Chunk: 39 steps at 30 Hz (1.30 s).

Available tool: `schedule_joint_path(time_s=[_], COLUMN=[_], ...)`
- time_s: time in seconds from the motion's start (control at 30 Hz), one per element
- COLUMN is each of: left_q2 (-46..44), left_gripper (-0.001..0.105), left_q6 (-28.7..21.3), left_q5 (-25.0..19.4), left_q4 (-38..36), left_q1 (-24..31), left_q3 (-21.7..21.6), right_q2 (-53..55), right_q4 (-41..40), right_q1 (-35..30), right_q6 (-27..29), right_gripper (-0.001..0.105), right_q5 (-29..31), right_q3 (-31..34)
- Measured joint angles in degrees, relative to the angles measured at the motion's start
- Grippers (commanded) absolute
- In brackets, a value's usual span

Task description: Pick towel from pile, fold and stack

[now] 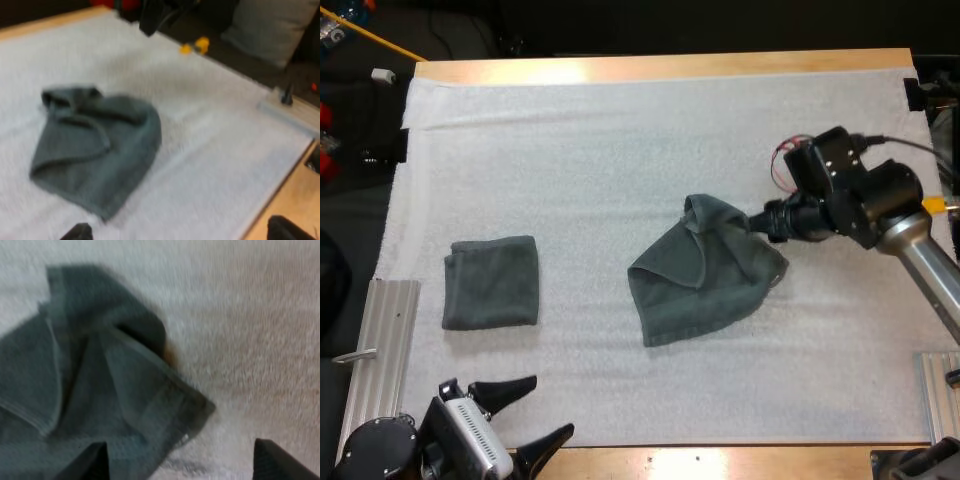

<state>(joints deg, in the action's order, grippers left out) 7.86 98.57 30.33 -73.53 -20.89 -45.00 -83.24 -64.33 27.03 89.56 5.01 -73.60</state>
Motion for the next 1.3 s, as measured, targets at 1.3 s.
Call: schedule_joint_path(time_s=[1.3], left_q2=[0.0], left_gripper=[0.066], left_q6=[0.11], left_q5=[0.0], left_q4=[-5.21], left_q1=[0.0], left_q3=[0.0], right_q2=[-11.2], right_q4=[28.5], right_q1=[-9.6], right_q6=[-12.92], right_gripper=[0.057], right_q5=[-13.3], right_q3=[22.58])
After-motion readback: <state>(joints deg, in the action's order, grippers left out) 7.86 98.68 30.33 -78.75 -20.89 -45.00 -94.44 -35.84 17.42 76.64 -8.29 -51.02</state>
